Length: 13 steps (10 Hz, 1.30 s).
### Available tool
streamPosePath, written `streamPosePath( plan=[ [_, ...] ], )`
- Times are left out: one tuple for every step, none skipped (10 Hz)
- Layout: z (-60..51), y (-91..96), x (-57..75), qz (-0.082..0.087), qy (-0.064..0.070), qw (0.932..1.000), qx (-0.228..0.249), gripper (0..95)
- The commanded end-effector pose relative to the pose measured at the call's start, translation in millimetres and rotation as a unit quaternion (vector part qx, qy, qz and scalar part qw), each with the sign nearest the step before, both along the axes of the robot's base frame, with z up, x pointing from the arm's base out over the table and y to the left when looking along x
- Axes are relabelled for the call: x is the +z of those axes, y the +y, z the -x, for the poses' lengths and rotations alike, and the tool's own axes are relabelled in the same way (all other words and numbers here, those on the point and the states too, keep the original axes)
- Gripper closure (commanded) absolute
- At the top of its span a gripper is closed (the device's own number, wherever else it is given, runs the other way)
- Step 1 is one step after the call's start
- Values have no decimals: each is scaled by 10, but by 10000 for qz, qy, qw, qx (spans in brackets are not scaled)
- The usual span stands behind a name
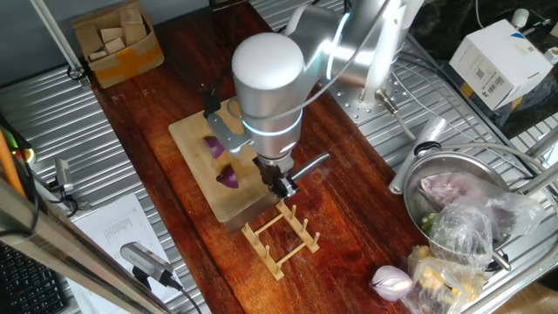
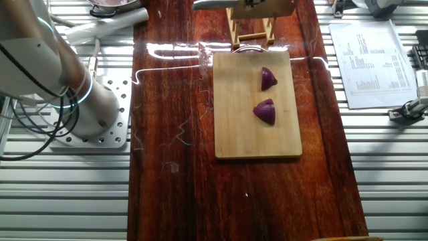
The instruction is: Chop the onions
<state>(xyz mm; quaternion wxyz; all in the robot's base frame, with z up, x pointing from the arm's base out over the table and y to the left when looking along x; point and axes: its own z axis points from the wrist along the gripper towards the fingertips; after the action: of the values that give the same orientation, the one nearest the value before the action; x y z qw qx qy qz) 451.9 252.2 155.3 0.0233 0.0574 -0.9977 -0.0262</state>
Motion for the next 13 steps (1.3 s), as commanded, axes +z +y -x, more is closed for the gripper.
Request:
streamPosePath(
  plan=[
    [73,9,93,-20,-6,10000,59,950],
    [101,-1,156,-31,-24,9999,105,950],
    [107,-30,187,-43,-31,9999,145,950],
    [119,-103,259,-44,-16,9998,214,950],
    [119,-103,259,-4,1,9997,251,950],
    [119,-103,259,15,-31,9994,343,950],
    [119,-103,259,50,-64,9994,326,950],
    [119,-103,259,80,-93,9995,275,950],
    [119,-103,259,131,-136,9996,228,950],
    [110,-168,230,161,-120,9996,176,950],
    [132,-289,257,137,-124,9996,212,950],
    [146,-421,271,122,-128,9996,241,950],
    [181,-605,252,122,-141,9996,213,950]
  ],
)
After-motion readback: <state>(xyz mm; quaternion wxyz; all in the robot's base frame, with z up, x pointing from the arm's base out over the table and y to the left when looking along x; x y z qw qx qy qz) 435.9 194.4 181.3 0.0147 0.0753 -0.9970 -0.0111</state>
